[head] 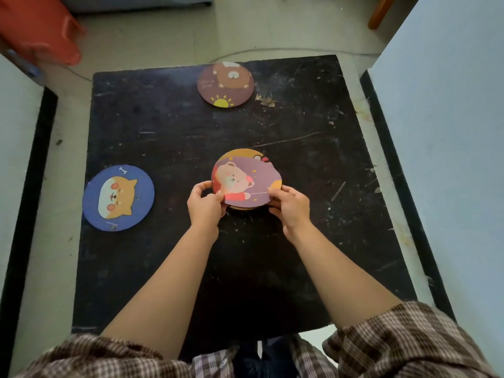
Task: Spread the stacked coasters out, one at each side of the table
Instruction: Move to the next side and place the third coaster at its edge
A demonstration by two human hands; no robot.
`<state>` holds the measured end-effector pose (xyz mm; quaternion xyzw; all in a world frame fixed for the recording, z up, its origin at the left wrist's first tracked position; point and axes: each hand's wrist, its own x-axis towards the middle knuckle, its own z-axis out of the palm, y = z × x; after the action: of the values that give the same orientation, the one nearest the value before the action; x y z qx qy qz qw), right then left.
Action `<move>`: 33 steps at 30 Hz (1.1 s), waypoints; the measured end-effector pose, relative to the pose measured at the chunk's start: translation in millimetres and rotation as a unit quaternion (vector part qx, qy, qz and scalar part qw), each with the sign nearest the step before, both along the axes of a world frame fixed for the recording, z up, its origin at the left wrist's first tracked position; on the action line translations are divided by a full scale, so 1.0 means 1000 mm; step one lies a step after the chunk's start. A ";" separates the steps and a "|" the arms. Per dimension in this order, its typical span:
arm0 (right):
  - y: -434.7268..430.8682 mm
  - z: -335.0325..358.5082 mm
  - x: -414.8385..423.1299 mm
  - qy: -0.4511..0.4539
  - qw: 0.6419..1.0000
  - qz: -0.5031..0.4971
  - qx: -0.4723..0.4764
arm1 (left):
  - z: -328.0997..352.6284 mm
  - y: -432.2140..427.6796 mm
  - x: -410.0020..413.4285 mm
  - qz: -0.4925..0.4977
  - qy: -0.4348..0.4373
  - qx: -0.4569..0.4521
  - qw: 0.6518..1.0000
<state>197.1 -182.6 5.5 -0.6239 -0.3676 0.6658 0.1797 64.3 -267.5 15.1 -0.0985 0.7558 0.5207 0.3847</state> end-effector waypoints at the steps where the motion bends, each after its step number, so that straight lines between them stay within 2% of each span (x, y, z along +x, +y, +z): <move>1: -0.003 0.002 0.006 -0.007 0.999 0.035 0.012 | 0.001 -0.008 0.008 0.000 -0.008 0.006 1.000; 4: -0.014 0.008 0.029 -0.023 0.990 0.128 0.050 | 0.000 -0.036 0.033 0.014 -0.023 0.013 1.000; 11: -0.031 0.012 0.093 -0.027 0.975 0.213 0.063 | -0.010 -0.083 0.098 0.100 -0.059 0.030 0.993; 13: -0.035 0.010 0.111 -0.032 0.967 0.245 0.055 | -0.012 -0.093 0.110 0.109 -0.043 0.021 0.993; 19: -0.057 0.001 0.147 -0.045 0.948 0.310 0.054 | -0.024 -0.134 0.152 0.055 0.045 -0.047 0.996; 24: -0.080 -0.009 0.153 -0.076 0.943 0.318 0.062 | -0.028 -0.161 0.172 0.072 0.075 -0.077 0.992; 33: -0.096 -0.023 0.148 -0.128 0.957 0.249 0.069 | -0.033 -0.179 0.173 0.052 0.094 -0.114 0.988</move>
<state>345.0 -279.0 -17.5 -0.5787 -0.5765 0.5769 0.0021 237.7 -446.5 -18.2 -0.1319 0.8369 0.4570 0.2708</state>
